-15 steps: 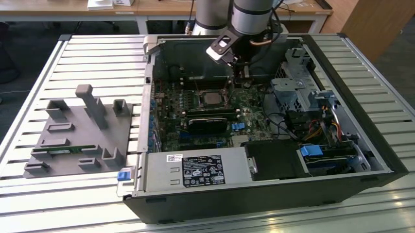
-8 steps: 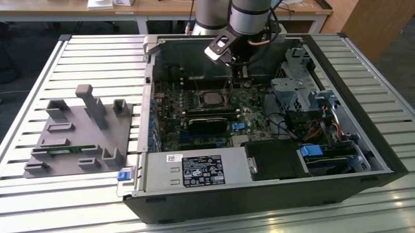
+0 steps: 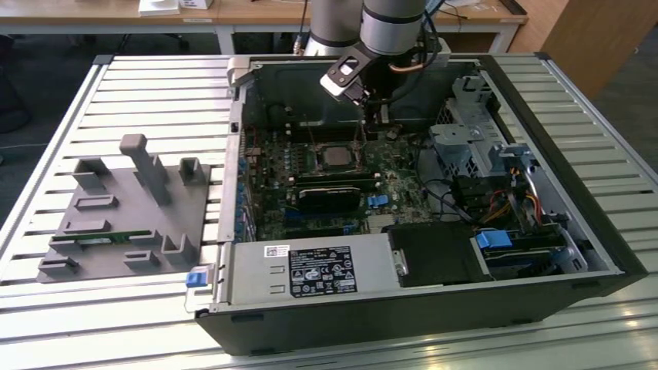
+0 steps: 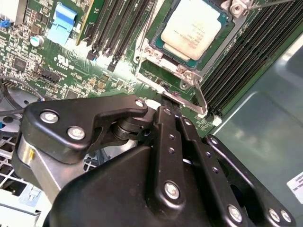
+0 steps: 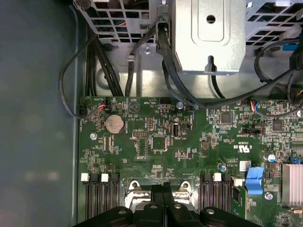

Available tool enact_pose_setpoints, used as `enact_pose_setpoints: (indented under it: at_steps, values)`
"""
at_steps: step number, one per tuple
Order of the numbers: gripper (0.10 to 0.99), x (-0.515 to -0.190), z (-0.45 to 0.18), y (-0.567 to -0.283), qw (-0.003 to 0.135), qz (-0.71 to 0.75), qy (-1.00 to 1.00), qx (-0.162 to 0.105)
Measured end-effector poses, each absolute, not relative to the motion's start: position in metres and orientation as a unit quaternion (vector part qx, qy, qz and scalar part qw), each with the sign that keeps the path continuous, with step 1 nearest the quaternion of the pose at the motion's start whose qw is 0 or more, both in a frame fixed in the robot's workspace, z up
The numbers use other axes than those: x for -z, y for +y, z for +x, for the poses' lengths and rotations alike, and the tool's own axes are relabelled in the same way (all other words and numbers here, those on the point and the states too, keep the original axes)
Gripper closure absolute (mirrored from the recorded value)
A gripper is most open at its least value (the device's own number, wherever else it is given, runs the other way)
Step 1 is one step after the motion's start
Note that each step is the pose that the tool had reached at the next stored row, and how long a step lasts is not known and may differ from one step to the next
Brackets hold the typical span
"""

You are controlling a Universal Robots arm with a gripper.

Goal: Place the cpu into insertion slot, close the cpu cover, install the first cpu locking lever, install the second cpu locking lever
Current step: 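Close the cpu cover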

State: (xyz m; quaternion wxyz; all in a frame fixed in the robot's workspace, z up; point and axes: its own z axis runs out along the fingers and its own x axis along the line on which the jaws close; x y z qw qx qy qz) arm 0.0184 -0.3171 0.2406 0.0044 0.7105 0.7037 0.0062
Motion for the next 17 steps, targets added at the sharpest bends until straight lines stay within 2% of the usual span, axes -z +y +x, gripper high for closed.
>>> enact_pose_setpoints:
  at_steps: [17]
  values:
    - [0.980, -0.2406, 0.0094, -0.3171, 0.004, 0.710, 0.704, -0.006]
